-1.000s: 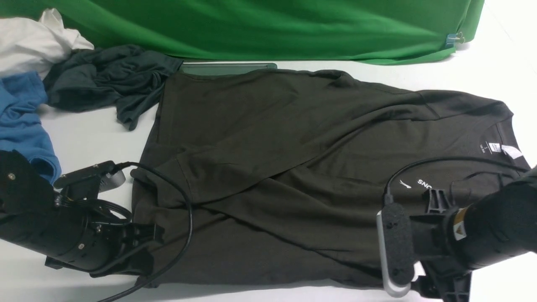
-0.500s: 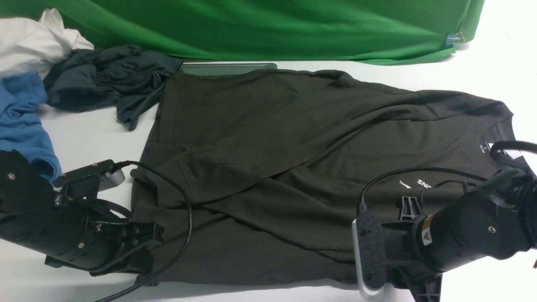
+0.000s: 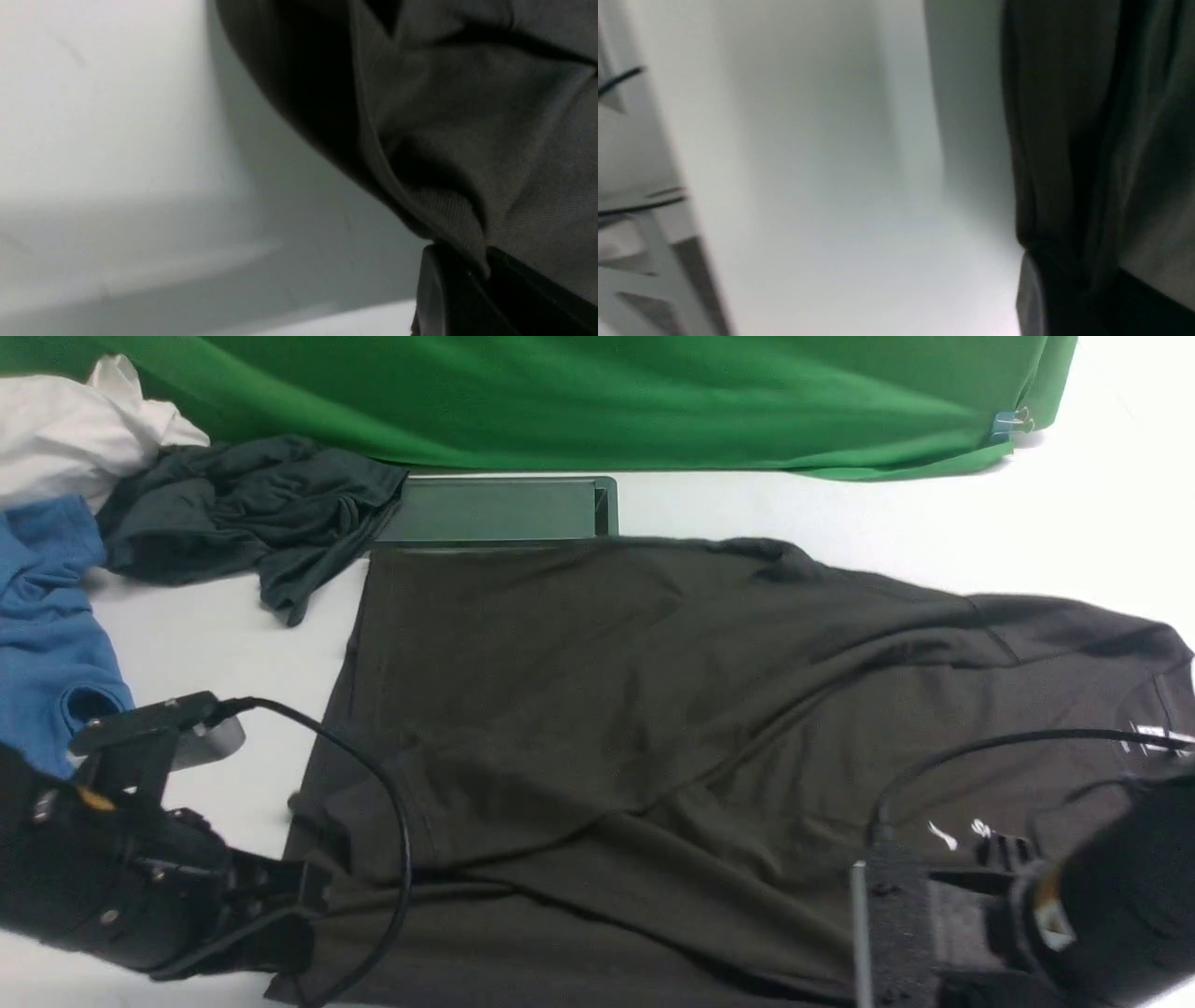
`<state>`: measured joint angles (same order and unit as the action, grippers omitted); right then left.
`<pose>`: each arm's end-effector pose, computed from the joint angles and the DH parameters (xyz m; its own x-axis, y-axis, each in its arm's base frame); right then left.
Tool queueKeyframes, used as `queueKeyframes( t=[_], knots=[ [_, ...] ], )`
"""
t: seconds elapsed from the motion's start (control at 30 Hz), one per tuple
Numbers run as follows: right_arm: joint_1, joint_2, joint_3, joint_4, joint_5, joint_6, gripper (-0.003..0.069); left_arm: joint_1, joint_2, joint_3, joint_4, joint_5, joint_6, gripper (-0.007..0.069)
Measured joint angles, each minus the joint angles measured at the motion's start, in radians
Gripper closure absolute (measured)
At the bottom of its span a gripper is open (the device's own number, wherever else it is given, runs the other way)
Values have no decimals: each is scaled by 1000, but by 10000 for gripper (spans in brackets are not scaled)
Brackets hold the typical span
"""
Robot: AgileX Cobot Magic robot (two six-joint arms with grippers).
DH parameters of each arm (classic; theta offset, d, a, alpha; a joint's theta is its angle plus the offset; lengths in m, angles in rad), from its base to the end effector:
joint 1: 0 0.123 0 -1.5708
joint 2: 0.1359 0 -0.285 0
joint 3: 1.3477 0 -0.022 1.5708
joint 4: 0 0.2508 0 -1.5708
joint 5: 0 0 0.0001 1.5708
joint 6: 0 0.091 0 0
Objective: Fold a long-sleeved shirt on a white desktop.
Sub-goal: 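Grasp the near edge of the shirt at its hem and shoulder corners, then fold the black garment in half by bringing its near edge over to the far edge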
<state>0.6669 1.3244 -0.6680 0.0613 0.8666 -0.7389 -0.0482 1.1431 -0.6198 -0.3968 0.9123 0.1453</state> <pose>0.1576 0.1295 0.1995 -0.1950 -0.9717 -0.1335 -0.9777 0.2033 -0.0518 0.1754 -0.0363 0.2262 -0.9726 -0.0537 -0.2263 0.0224 0.9468 -0.3209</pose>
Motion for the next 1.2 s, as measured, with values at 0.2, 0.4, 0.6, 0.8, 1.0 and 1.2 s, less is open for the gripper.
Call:
queueKeyframes(
  t=[0.2,0.4,0.6,0.8,1.0,1.2],
  knots=[
    [1,-138,11,16,27,97,614,-1,-111,7,6,38,-39,595],
    [-28,-146,-99,-71,-37,129,617,-1,-95,-77,21,-10,-43,594],
    [-185,9,-334,-119,-92,88,617,-1,69,-291,32,-45,-43,594],
    [-281,230,-541,-122,-153,17,617,-1,313,-516,32,-106,-43,594],
    [-330,511,-730,-124,-347,-3,617,-1,634,-769,32,-243,-49,564],
    [-340,733,-791,-123,-574,145,503,-1,933,-927,36,-385,-82,394]
  ],
)
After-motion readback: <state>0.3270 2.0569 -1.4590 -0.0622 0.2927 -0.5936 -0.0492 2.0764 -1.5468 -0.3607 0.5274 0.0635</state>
